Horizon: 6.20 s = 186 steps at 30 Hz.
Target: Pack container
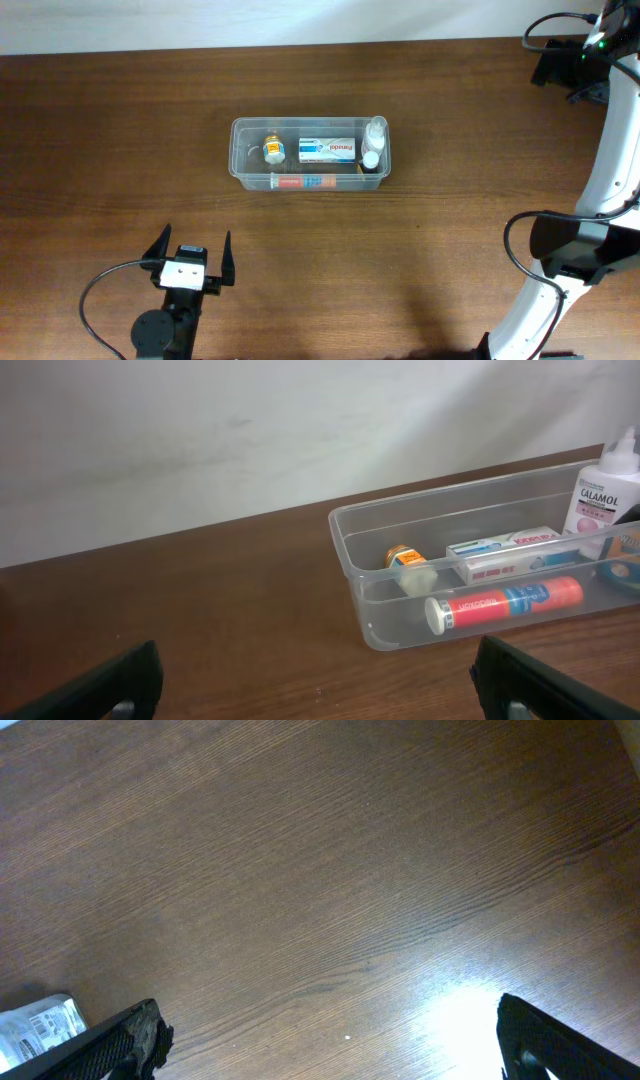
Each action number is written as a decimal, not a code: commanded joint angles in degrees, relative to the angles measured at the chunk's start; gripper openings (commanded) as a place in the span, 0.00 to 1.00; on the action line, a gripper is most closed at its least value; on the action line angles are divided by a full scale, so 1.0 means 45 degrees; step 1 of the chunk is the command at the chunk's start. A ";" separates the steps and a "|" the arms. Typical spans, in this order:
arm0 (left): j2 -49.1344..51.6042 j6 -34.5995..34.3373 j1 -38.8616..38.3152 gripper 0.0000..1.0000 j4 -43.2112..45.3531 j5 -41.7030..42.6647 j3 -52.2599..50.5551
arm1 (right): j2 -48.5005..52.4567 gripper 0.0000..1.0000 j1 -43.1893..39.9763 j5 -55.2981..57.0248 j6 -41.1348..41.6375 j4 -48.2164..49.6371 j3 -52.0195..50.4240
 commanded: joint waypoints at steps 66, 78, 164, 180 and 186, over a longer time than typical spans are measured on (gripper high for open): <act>-0.0107 -0.0107 0.0078 0.99 0.0000 0.0049 -0.0097 | -2.1954 0.98 0.4328 -0.2074 -0.0223 2.2629 -2.7462; -0.0107 -0.0107 0.0078 0.99 0.0000 0.0049 -0.0097 | -2.5529 0.98 0.4328 -0.2123 -0.0223 2.2726 -3.0828; -0.0107 -0.0107 0.0083 0.99 0.0000 0.0049 -0.0097 | -2.7214 0.98 0.4041 -0.2011 -0.2521 1.9759 -3.3048; -0.0107 -0.0107 0.0078 1.00 0.0000 0.0049 -0.0097 | -2.7214 0.98 0.4041 -0.2011 -0.2521 1.9764 -3.3048; -0.0107 -0.0107 0.0078 0.99 0.0000 0.0049 -0.0097 | -2.7214 0.99 0.4041 -0.2006 -0.2521 1.9764 -3.3048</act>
